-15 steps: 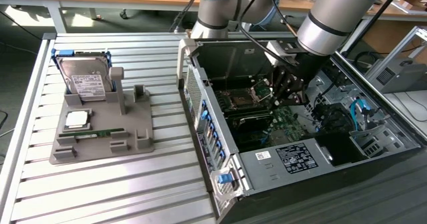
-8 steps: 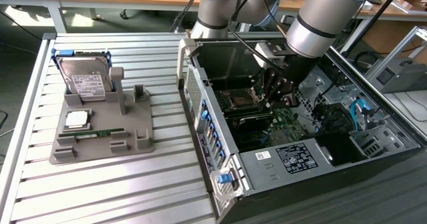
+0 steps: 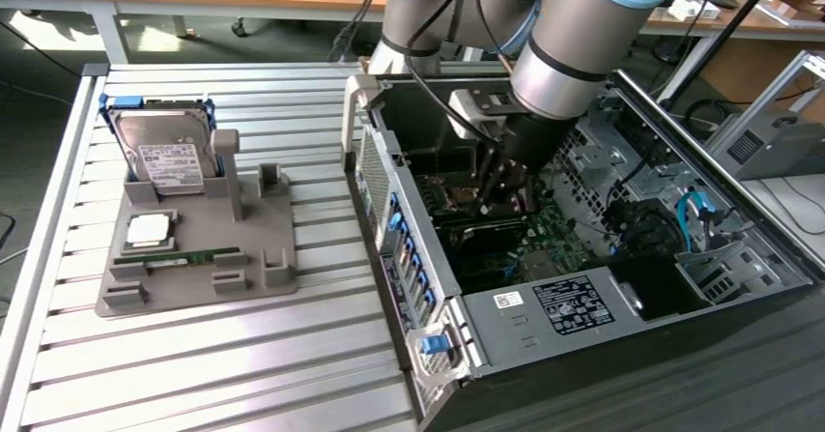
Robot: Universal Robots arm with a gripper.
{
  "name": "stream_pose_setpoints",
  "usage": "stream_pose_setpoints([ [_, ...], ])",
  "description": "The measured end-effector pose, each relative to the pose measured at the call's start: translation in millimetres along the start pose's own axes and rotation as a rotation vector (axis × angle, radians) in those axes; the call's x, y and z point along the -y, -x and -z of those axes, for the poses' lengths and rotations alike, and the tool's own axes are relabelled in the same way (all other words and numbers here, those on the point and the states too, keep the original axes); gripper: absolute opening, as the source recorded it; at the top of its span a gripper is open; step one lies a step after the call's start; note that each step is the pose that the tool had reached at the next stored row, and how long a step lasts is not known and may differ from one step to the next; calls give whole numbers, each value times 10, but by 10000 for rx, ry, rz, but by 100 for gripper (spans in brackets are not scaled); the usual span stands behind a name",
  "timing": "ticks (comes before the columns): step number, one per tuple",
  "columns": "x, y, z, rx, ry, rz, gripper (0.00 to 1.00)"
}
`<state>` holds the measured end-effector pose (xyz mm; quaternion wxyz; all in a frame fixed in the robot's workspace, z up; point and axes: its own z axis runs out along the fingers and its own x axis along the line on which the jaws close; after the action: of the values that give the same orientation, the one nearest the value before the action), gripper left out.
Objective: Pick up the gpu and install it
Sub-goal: 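Press down on the gpu until it lock into place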
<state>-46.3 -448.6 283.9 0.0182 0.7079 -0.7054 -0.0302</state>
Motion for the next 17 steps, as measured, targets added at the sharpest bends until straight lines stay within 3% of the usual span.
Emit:
stream_pose_setpoints([
  [4,-109,0,-49,1,0,0,11],
  [8,-157,-1,-92,-6,2,-1,11],
  [17,-178,-1,-135,34,0,2,11],
])
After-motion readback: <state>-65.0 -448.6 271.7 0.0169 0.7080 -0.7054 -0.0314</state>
